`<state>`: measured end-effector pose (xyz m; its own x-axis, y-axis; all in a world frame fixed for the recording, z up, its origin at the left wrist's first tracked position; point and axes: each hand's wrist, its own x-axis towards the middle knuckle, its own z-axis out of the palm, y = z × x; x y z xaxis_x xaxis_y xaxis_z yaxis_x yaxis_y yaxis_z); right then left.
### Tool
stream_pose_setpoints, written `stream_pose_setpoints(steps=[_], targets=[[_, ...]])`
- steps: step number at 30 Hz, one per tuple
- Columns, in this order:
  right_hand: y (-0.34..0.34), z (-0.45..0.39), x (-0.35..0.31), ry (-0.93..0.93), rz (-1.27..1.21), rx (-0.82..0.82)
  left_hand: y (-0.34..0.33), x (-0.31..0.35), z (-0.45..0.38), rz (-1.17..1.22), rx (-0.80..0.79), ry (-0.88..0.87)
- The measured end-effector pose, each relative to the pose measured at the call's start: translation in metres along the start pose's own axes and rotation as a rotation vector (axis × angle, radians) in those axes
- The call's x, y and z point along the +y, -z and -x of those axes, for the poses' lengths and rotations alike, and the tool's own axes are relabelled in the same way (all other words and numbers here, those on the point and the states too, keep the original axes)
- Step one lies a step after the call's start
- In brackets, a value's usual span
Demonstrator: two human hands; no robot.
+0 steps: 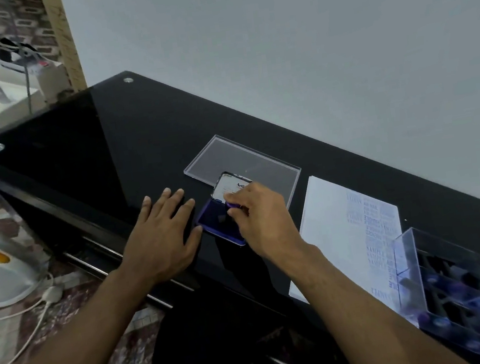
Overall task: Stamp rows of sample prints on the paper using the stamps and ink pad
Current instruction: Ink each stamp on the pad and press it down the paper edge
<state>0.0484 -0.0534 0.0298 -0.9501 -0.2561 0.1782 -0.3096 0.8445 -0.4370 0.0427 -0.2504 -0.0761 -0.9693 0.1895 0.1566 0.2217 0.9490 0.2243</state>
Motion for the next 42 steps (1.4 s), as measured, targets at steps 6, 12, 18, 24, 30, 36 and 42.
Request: stream_pose_setpoints(steps=[6,12,18,24,30,36,42], targets=[[-0.006,-0.007,0.004,0.035,0.064,0.009,-0.003,0.000,0.000,-0.013,0.023,-0.003],[-0.010,-0.008,0.010,0.007,0.030,0.037,-0.004,0.000,0.001,-0.012,0.038,-0.002],[-0.011,-0.011,0.007,0.018,0.034,0.022,-0.005,0.001,0.001,-0.013,0.047,0.003],[-0.008,-0.012,0.007,-0.010,0.044,-0.012,-0.003,0.001,0.001,-0.009,0.043,0.005],[-0.007,-0.012,0.007,-0.023,0.033,-0.014,-0.004,0.001,0.000,-0.003,0.043,0.006],[-0.007,-0.013,0.005,-0.018,0.076,-0.047,-0.004,0.001,0.000,-0.014,0.039,0.007],[-0.006,-0.015,0.006,-0.056,0.057,-0.063,-0.004,0.001,0.000,-0.015,0.031,0.007]])
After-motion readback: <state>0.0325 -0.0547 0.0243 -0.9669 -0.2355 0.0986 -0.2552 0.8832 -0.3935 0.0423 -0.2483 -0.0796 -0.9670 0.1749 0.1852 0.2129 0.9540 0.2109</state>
